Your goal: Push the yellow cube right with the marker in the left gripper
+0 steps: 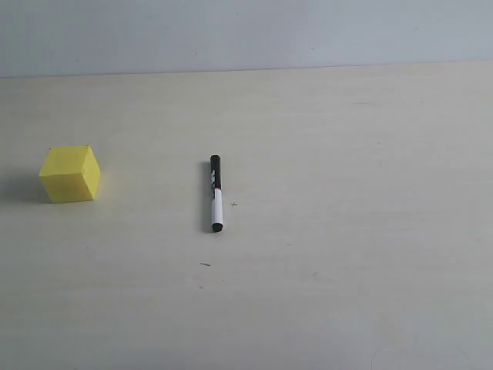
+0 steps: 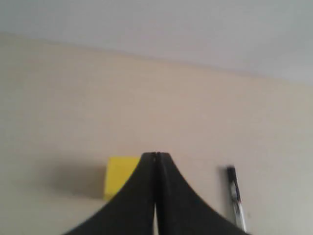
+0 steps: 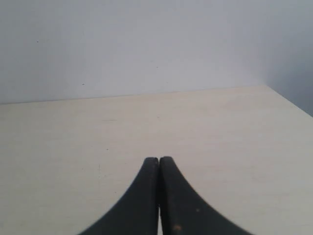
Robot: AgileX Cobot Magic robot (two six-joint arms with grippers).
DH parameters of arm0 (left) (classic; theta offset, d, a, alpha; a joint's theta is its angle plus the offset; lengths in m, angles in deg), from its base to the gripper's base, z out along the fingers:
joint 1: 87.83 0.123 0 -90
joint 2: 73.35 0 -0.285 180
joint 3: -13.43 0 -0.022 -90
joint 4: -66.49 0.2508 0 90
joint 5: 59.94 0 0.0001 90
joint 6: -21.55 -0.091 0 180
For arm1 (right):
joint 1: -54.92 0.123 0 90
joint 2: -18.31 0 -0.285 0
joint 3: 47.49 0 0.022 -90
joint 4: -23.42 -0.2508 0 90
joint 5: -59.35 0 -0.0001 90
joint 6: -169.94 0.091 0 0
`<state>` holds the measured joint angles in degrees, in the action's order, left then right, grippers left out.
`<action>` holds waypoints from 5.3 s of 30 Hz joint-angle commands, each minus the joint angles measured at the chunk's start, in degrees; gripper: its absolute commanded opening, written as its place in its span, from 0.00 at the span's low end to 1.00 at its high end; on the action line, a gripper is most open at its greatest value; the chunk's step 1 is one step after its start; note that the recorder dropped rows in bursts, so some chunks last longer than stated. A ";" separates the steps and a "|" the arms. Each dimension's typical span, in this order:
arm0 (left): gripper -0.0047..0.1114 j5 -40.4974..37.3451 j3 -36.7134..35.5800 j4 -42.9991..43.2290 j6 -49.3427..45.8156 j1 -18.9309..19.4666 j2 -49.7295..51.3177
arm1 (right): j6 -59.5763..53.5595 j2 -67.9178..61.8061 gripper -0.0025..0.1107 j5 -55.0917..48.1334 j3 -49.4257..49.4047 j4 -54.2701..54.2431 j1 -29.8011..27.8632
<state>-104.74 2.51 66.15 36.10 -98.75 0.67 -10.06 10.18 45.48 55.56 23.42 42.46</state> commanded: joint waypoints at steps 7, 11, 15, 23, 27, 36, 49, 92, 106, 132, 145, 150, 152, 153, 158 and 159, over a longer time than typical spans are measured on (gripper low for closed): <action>0.04 -15.71 25.11 -1.26 3.35 -25.70 45.33 | 0.00 0.09 0.02 0.56 -0.26 0.00 -0.22; 0.19 -16.65 30.69 -6.73 8.17 -26.37 52.74 | 0.00 0.09 0.02 0.56 -0.26 0.00 -0.22; 0.48 -16.54 31.12 -7.67 8.05 -26.37 56.30 | 0.00 0.09 0.02 0.56 -0.26 0.00 -0.22; 0.55 -13.15 31.12 -6.74 7.94 -26.37 60.17 | 0.00 0.09 0.02 0.56 -0.26 0.00 -0.22; 0.55 -12.89 31.12 -6.26 8.20 -26.37 62.23 | 0.00 0.09 0.02 0.56 -0.26 0.00 -0.22; 0.55 -12.22 31.12 -4.49 12.57 -26.15 64.75 | 0.00 0.09 0.02 0.56 -0.26 0.00 -0.22; 0.13 -13.10 31.12 -2.99 14.34 -26.15 66.05 | 0.00 0.09 0.02 0.56 -0.26 0.00 -0.22; 0.04 -6.14 3.69 18.70 -50.91 16.13 33.57 | 0.00 0.09 0.02 0.56 -0.26 0.00 -0.22; 0.04 5.62 4.38 16.92 -82.89 18.50 46.50 | 0.00 0.09 0.02 0.56 -0.26 0.00 -0.22; 0.04 1.76 6.34 1.13 -103.49 21.18 48.31 | 0.00 0.09 0.02 0.31 -0.26 0.00 -0.22; 0.04 -0.17 5.88 -3.07 -104.08 20.89 48.54 | 0.00 0.09 0.02 0.31 -0.26 0.00 -0.22; 0.04 -0.77 5.74 -0.75 -100.91 11.51 50.21 | 0.00 0.09 0.02 0.31 -0.26 0.00 -0.22; 0.04 -1.10 5.74 6.50 -93.42 11.68 49.52 | 0.00 0.09 0.02 0.31 -0.26 0.00 -0.22; 0.04 -2.18 5.74 9.64 -89.87 12.89 49.25 | 0.00 0.09 0.02 0.31 -0.26 0.00 -0.22; 0.04 -4.61 5.74 8.11 -85.45 14.29 49.34 | 0.00 0.09 0.02 0.31 -0.26 0.00 -0.22; 0.04 -4.61 5.74 6.86 -83.97 14.18 49.34 | 0.00 0.09 0.02 0.31 -0.26 0.00 -0.22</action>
<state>-108.46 8.44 75.21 -51.56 -84.51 50.59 -10.06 10.18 45.48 55.56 23.42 42.46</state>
